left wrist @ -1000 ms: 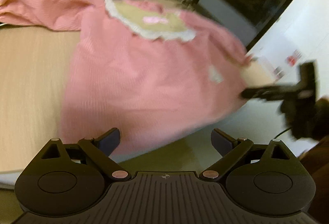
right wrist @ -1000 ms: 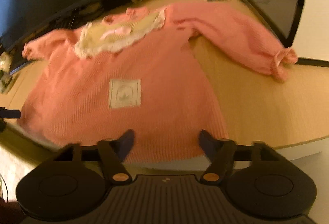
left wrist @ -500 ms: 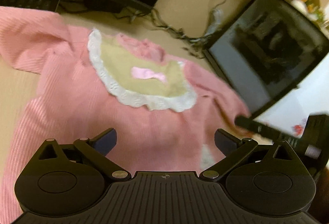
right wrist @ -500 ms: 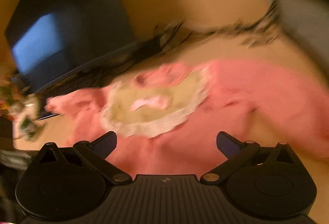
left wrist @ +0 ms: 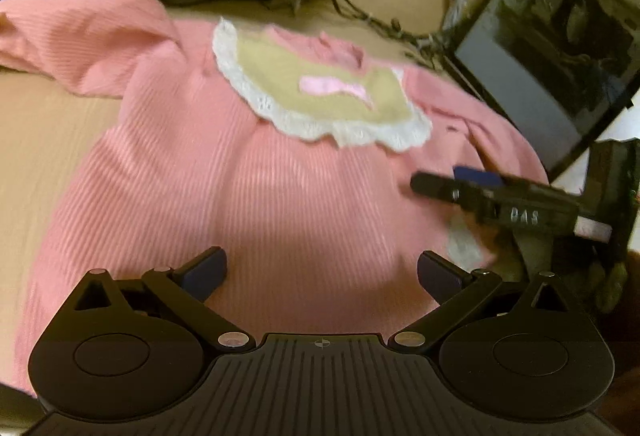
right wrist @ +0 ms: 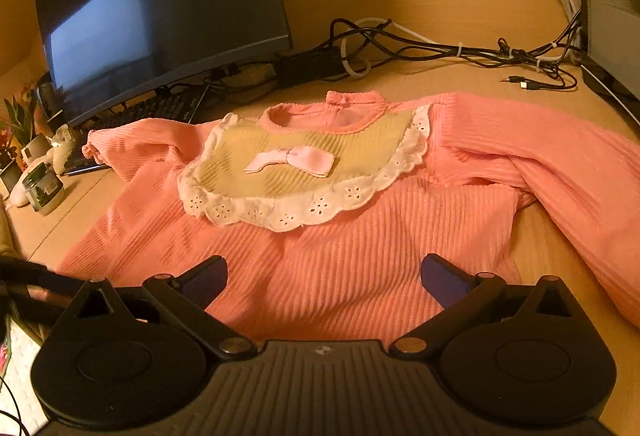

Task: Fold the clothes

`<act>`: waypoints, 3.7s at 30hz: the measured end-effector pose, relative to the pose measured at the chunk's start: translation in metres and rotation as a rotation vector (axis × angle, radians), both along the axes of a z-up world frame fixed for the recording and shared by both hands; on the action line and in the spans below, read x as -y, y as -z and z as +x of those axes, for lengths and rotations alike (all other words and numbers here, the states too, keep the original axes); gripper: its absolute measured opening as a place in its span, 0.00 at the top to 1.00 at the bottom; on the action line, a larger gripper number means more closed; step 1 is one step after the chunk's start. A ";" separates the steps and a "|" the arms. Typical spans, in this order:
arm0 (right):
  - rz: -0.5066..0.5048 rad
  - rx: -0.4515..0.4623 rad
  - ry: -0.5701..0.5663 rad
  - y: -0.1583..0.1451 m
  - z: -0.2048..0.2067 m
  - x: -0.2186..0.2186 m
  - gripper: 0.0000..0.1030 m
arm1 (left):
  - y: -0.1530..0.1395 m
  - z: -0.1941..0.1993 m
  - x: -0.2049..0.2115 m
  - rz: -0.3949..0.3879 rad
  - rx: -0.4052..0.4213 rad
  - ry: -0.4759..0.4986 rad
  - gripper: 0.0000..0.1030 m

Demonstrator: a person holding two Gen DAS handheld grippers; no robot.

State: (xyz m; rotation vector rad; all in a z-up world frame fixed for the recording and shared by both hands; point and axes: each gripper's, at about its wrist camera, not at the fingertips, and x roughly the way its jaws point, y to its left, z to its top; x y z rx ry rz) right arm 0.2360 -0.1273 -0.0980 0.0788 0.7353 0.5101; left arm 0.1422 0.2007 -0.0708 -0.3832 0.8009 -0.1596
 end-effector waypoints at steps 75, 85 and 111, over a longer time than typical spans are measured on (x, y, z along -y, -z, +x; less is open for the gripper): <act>-0.010 -0.023 0.021 -0.026 0.008 0.004 0.00 | -0.031 0.061 0.030 0.183 0.153 0.105 0.06; 0.032 -0.106 0.174 -0.019 0.109 -0.029 0.51 | -0.006 0.064 0.004 0.084 0.070 0.084 0.04; -0.098 0.013 0.303 -0.055 0.065 0.031 0.55 | -0.039 0.065 -0.003 0.063 0.172 0.215 0.00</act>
